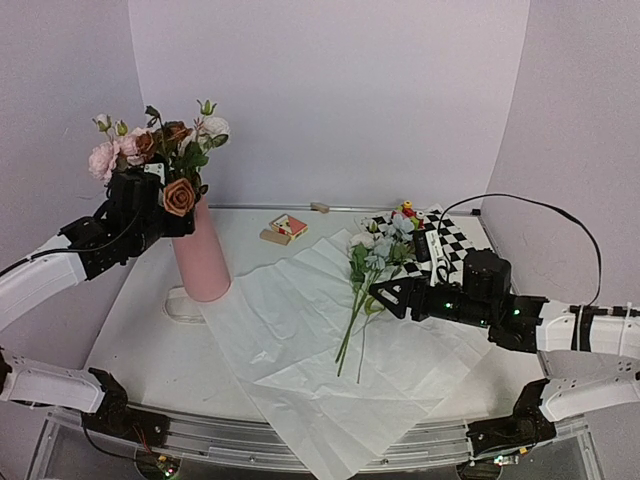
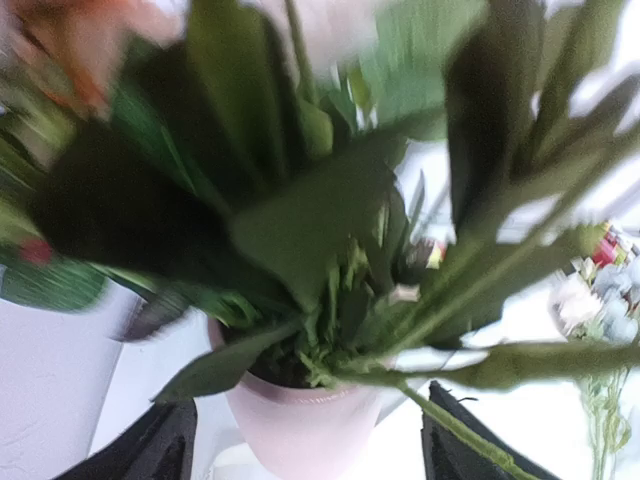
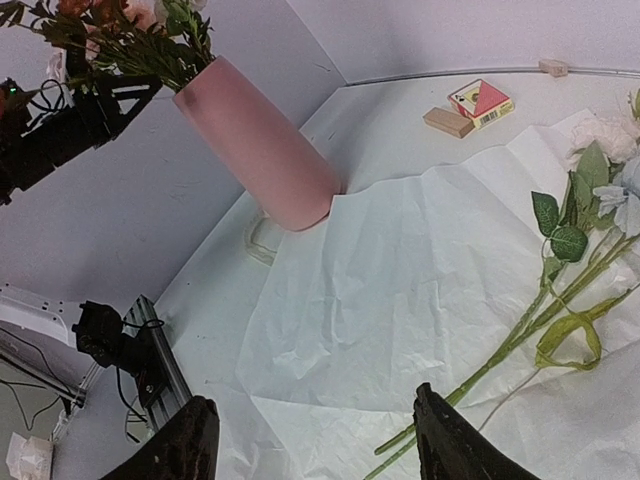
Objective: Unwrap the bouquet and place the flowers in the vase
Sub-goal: Insert the fake flower into the vase, then pick up the fake flower from the wrapping paper.
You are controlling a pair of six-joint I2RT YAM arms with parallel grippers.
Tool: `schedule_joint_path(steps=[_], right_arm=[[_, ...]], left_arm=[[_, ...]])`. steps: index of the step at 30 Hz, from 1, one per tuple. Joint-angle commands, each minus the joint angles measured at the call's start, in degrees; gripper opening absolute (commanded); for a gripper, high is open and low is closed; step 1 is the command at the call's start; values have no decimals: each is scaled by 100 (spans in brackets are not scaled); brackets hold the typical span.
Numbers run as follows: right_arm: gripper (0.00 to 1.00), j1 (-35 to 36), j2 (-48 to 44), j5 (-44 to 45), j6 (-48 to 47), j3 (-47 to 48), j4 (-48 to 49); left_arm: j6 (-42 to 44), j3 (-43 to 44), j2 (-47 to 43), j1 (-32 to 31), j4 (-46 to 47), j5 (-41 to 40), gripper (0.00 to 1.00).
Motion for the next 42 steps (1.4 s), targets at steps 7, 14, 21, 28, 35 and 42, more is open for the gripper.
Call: schedule_joint_path(steps=[7, 14, 21, 28, 35, 42], right_arm=[[68, -14, -52, -81, 27, 194, 321], [68, -15, -28, -65, 39, 147, 330], [68, -19, -47, -82, 38, 145, 330], [68, -12, -96, -97, 68, 98, 330], [67, -13, 130, 169, 219, 176, 71], [67, -16, 245, 911, 583, 195, -406]], left_arm=[[-664, 191, 768, -17, -646, 629, 59], [-965, -150, 812, -17, -743, 546, 66], [-1253, -464, 826, -17, -749, 944, 76], [-1530, -776, 726, -17, -896, 1251, 79], [-1833, -1237, 564, -19, -1001, 1931, 84], [-2369, -1829, 72, -17, -1082, 2784, 87]])
